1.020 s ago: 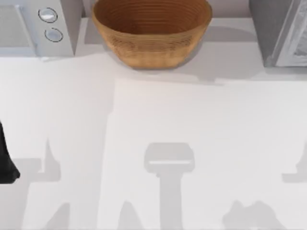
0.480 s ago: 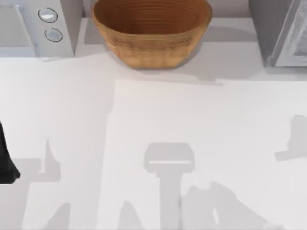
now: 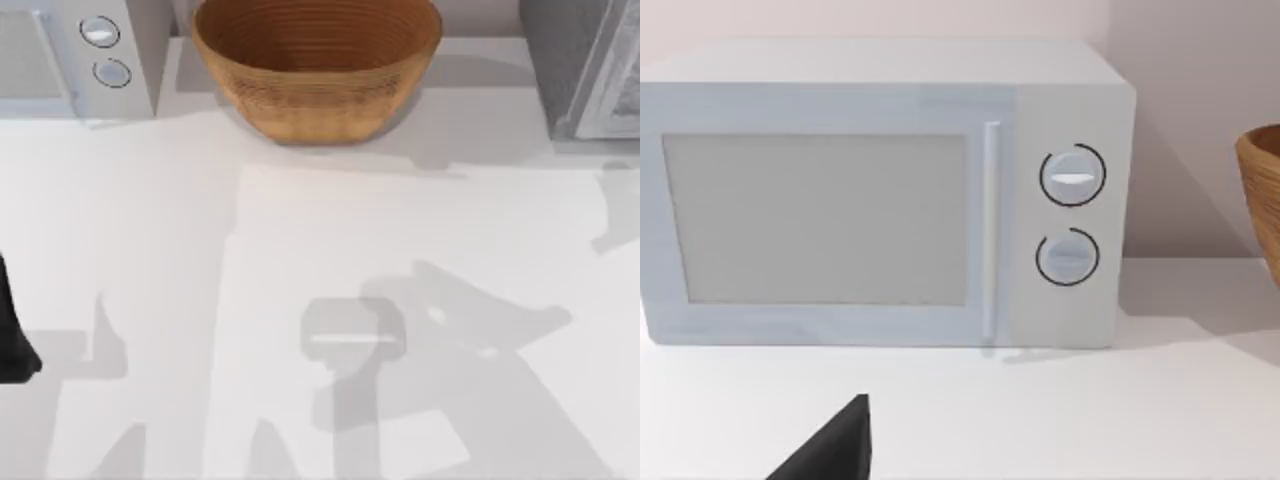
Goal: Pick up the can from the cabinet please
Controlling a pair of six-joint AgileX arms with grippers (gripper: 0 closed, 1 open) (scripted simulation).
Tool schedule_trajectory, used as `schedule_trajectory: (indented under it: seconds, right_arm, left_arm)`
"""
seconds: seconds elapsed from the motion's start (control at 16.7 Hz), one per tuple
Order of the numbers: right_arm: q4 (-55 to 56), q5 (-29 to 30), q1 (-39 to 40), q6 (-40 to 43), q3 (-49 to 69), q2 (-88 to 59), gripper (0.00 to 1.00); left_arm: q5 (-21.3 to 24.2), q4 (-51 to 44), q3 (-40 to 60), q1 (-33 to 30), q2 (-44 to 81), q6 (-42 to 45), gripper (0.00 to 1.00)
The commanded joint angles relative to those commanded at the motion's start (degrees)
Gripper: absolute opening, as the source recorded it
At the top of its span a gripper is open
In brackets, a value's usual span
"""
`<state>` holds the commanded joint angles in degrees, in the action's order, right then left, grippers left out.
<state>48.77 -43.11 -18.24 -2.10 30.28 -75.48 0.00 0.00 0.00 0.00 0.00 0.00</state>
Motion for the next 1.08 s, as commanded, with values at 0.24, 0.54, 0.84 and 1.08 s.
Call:
schedule_trajectory:
  seconds: [0.24,0.54,0.84,1.08]
  right_arm:
    - [14.83,-12.18,-5.18,-0.53,9.24,-23.79,0.0]
    - [29.51,-24.03,-10.21,-0.93,18.32,-48.22,0.0]
    - [36.88,-29.87,-12.57,-1.14,22.87,-60.2,0.0]
    - [37.28,-30.18,-12.68,-1.16,23.11,-60.82,0.0]
  left_arm:
    - [0.0,0.0,0.0,0.0,0.0,0.0,1.0]
    - [0.0,0.0,0.0,0.0,0.0,0.0,1.0]
    - [0.0,0.0,0.0,0.0,0.0,0.0,1.0]
    - [0.0,0.0,0.0,0.0,0.0,0.0,1.0]
